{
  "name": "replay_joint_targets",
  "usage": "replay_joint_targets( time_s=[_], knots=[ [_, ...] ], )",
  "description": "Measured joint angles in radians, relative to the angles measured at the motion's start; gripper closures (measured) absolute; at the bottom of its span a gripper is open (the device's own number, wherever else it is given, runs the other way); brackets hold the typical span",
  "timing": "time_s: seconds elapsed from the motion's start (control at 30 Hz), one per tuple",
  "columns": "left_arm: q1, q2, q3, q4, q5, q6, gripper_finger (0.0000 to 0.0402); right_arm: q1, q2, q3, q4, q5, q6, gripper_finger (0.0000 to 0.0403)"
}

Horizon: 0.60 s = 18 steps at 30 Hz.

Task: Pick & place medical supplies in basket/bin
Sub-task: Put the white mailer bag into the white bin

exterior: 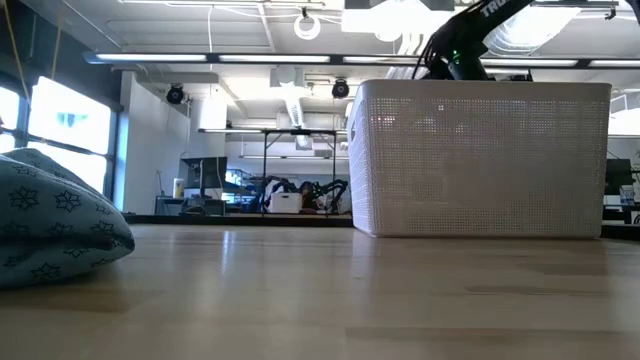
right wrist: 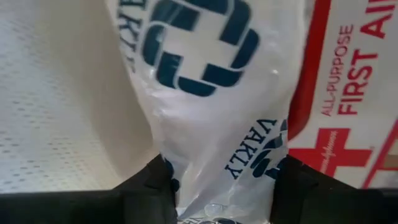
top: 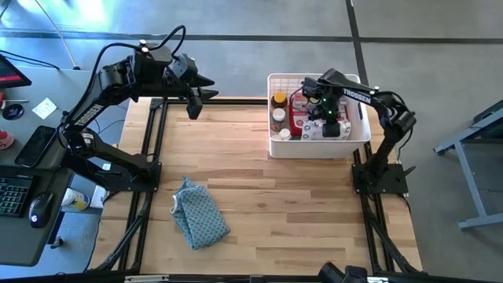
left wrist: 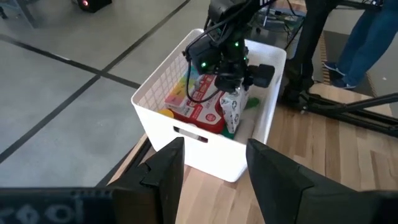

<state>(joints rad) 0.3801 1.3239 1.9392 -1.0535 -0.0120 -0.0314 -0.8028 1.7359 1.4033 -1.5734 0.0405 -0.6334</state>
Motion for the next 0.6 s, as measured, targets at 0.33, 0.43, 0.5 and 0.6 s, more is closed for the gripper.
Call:
replay_joint_targets(
  time_s=[0.33, 0.43, 0.5, 0.6],
  knots=[
    [0.000, 0.000, 0.000, -0.029, 0.000, 0.001, 0.0197, -0.002, 0.008, 0.000, 0.041, 0.064, 0.030, 0.0143],
    [0.000, 0.000, 0.000, -0.030, 0.000, 0.001, 0.0197, -0.002, 0.008, 0.000, 0.036, 0.059, 0.037, 0.0138],
    [0.000, 0.000, 0.000, -0.030, 0.000, 0.001, 0.0197, -0.002, 0.008, 0.000, 0.022, 0.062, 0.070, 0.0139],
    [0.000, 0.000, 0.000, -0.030, 0.000, 0.001, 0.0197, -0.002, 0.009, 0.011, 0.003, 0.070, 0.132, 0.0138]
  ],
)
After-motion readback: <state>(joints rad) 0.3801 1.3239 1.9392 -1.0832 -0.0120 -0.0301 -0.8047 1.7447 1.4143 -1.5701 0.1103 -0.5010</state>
